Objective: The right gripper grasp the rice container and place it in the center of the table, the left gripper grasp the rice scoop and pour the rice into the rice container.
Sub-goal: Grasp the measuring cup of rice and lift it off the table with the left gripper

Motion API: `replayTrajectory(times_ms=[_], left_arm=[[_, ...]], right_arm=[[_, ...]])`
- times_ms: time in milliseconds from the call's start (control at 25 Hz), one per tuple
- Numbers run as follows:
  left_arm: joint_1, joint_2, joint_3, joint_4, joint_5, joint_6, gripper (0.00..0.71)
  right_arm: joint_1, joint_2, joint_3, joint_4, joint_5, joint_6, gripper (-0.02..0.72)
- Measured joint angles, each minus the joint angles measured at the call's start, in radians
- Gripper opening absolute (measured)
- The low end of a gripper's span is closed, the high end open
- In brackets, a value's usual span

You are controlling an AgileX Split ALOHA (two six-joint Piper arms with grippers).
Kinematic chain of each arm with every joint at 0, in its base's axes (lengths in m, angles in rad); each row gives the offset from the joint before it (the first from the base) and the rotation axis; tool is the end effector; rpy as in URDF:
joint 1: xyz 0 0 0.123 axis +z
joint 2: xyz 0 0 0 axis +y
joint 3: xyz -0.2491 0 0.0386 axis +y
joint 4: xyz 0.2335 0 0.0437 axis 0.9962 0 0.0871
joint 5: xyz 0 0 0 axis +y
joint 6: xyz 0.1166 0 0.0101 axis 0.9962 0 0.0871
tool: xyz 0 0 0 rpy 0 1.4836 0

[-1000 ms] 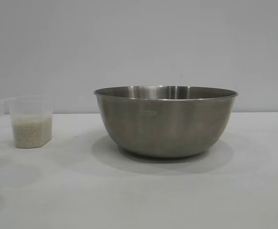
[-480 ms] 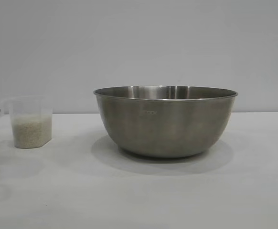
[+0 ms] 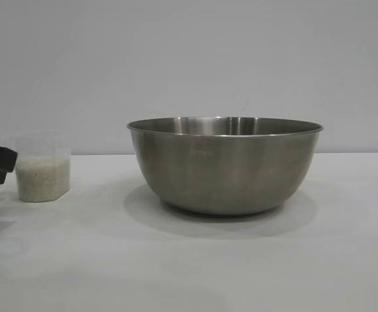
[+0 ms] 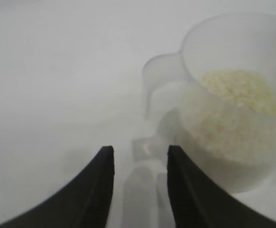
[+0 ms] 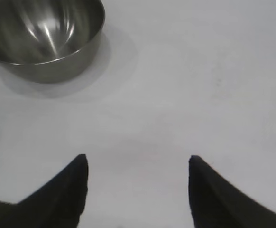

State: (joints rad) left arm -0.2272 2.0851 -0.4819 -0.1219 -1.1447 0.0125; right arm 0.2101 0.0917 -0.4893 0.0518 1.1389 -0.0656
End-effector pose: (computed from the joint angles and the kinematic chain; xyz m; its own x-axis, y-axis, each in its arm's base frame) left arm 0.2957 -0.0551 0.0435 -0.3605 0.0445 -0.9317 0.1098 0.9939 0.0050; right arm 0.0444 0.0151 0.2438 -0.5834 -0.1692 -0.7944 -0.2707 0.9626 -0.0063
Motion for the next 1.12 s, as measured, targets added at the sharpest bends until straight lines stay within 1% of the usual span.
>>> replayTrajectory(times_ms=[400, 480, 560, 600, 640, 760, 840, 1000, 1120], left_arm=[[0.0, 0.03, -0.08, -0.016, 0.0, 0.023, 0.223], [0.0, 0.032, -0.09, -0.016, 0.0, 0.023, 0.119], [0.0, 0.032, -0.097, -0.013, 0.0, 0.024, 0.048], [0.0, 0.032, -0.1, -0.006, 0.0, 0.025, 0.0], [0.0, 0.032, -0.099, 0.002, 0.0, 0.025, 0.0], [0.0, 0.025, -0.104, 0.054, 0.0, 0.047, 0.0], [0.0, -0.009, -0.105, 0.108, 0.013, 0.076, 0.0], [0.0, -0.134, -0.111, 0.223, 0.023, 0.117, 0.0], [0.0, -0.226, -0.151, 0.334, 0.021, 0.171, 0.0]], right_arm=[[0.0, 0.0, 0.0, 0.0, 0.0, 0.0, 0.422], [0.0, 0.0, 0.0, 0.0, 0.0, 0.0, 0.422], [0.0, 0.0, 0.0, 0.0, 0.0, 0.0, 0.422], [0.0, 0.0, 0.0, 0.0, 0.0, 0.0, 0.422], [0.0, 0.0, 0.0, 0.0, 0.0, 0.0, 0.422], [0.0, 0.0, 0.0, 0.0, 0.0, 0.0, 0.422], [0.0, 0.0, 0.0, 0.0, 0.0, 0.0, 0.422], [0.0, 0.0, 0.0, 0.0, 0.0, 0.0, 0.422], [0.0, 0.0, 0.0, 0.0, 0.0, 0.0, 0.422]])
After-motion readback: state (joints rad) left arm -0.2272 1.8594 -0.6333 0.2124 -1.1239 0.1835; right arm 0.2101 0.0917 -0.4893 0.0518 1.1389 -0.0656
